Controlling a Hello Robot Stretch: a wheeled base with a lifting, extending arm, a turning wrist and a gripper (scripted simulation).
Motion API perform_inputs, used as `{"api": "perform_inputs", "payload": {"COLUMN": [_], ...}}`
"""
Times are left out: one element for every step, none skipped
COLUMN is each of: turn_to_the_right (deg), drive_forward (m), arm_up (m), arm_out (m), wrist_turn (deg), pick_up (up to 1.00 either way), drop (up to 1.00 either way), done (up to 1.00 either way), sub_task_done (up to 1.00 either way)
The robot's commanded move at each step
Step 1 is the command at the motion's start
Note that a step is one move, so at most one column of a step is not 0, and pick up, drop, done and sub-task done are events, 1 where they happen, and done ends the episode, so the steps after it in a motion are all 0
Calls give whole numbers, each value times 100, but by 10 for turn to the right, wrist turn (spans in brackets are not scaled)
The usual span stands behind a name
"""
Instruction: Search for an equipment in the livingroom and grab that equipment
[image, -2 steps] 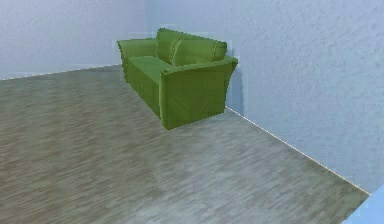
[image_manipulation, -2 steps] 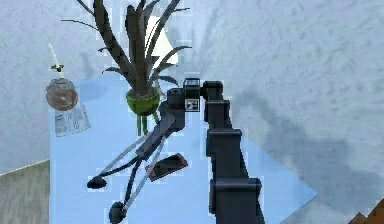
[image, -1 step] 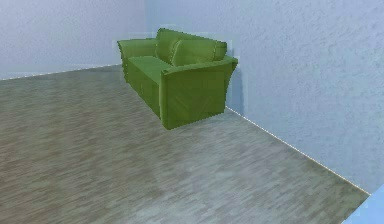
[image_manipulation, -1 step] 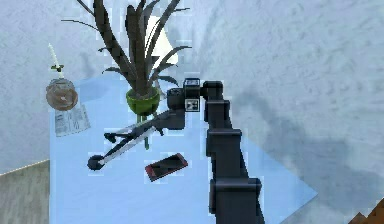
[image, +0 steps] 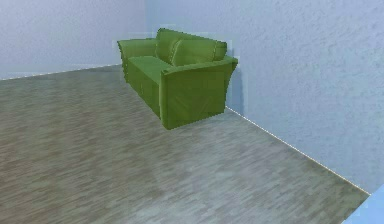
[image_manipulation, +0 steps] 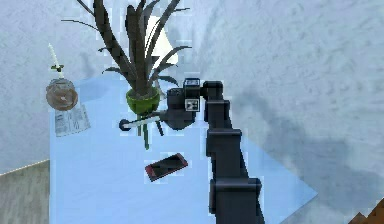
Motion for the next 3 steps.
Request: {"api": "perform_inputs", "payload": {"turn_to_the_right": [0, 0, 0], "drive_forward": [0, 0, 0], "arm_up": [-30, 0, 10], "arm_out": [0, 0, 0], "wrist_turn": [0, 0, 0], "pick_up": [0, 100, 0], "drop": [0, 0, 0], "done": [0, 0, 0], "sub_task_done": [0, 0, 0]}}
